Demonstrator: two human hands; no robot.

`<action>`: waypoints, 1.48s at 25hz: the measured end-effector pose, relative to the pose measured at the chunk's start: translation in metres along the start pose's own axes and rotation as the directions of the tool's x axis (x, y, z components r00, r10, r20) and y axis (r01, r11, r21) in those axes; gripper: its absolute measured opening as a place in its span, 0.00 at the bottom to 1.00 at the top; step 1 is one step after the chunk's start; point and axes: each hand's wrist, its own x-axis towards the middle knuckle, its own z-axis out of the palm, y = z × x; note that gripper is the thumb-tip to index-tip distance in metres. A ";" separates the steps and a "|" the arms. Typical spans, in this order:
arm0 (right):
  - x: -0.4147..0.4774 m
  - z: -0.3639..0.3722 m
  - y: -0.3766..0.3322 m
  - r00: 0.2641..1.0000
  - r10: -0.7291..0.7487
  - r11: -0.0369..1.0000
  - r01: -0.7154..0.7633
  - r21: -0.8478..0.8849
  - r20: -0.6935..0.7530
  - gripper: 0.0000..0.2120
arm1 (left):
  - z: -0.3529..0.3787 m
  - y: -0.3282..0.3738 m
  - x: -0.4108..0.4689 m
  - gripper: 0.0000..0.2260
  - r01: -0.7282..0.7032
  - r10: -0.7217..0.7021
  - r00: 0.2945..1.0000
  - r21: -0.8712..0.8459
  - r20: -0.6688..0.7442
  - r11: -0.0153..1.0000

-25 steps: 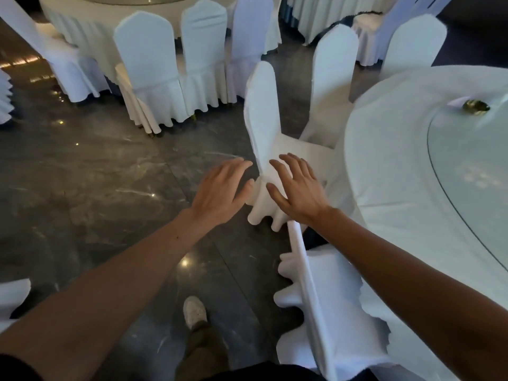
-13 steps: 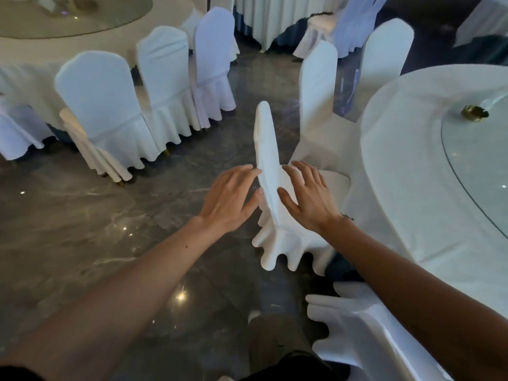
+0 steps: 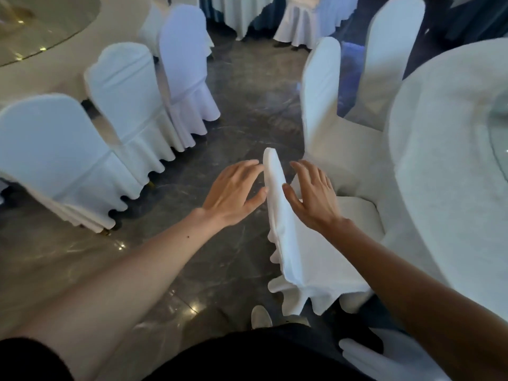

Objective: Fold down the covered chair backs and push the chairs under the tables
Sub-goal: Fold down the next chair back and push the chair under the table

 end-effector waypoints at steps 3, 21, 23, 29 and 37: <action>0.039 0.010 0.016 0.995 0.101 0.994 -0.100 -0.034 0.009 0.27 | 0.017 -0.035 0.065 0.23 -0.136 0.138 0.989 -0.038 0.057 0.990; 0.020 0.066 -0.092 0.389 0.904 0.414 -0.900 0.136 -0.174 0.31 | 0.099 -0.104 0.219 0.30 -0.805 0.968 0.125 -0.548 0.219 0.228; 0.006 0.079 -0.109 0.362 0.929 0.369 -0.916 0.159 -0.072 0.32 | 0.105 -0.107 0.213 0.30 -0.834 0.975 0.012 -0.536 0.221 0.132; -0.007 0.105 -0.115 0.323 0.937 0.329 -0.944 0.029 -0.131 0.23 | 0.115 -0.098 0.205 0.20 -0.849 0.948 -0.020 -0.506 0.317 0.151; 0.015 0.106 -0.126 0.318 0.934 0.302 -0.946 -0.116 -0.160 0.27 | 0.122 -0.105 0.221 0.13 -0.755 0.918 -0.054 -0.618 0.393 0.220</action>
